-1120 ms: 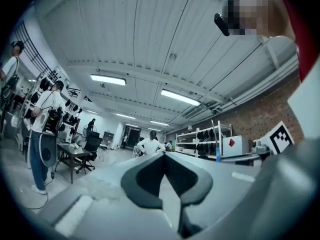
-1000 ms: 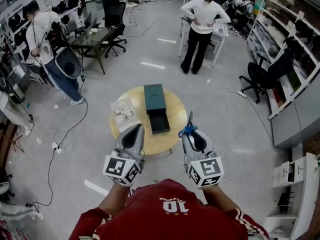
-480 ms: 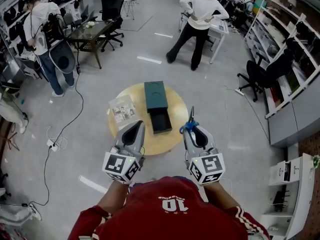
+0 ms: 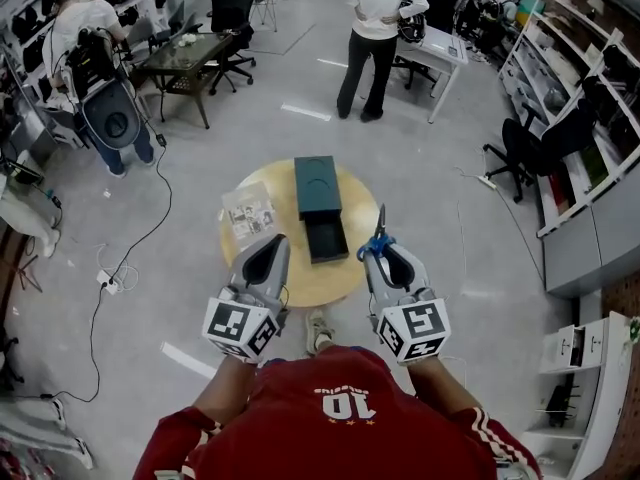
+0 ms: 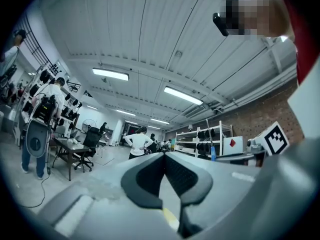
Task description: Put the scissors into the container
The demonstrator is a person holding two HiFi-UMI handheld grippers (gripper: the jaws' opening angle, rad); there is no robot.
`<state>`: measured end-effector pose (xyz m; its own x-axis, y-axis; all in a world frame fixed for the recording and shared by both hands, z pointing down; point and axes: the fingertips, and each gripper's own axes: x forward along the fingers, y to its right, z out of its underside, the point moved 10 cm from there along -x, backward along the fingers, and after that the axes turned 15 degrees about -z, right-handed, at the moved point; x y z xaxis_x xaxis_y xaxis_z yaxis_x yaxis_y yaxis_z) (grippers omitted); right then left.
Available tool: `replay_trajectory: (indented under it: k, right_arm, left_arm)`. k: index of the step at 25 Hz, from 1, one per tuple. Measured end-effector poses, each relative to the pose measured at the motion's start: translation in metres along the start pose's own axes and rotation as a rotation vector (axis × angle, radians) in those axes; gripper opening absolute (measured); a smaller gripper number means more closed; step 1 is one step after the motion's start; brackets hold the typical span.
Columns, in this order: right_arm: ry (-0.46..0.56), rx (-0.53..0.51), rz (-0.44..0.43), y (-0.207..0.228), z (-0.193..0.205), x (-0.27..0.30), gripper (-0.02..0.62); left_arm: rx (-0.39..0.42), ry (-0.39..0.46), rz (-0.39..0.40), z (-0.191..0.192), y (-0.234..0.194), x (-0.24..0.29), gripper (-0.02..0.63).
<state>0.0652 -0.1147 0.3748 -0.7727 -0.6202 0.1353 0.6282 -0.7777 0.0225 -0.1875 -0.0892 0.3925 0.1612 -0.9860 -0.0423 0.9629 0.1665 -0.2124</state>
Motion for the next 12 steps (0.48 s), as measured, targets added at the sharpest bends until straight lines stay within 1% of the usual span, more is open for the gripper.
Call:
replay_trajectory:
  k: [6, 12]
  right_arm:
    - [0.008, 0.002, -0.015, 0.010, -0.003, 0.012, 0.077]
    - [0.010, 0.022, -0.013, 0.029, 0.000, 0.024, 0.077]
  left_arm:
    - [0.016, 0.000, -0.010, -0.002, -0.002, 0.013, 0.002]
    - [0.033, -0.004, 0.000, 0.002, -0.001, 0.034, 0.002]
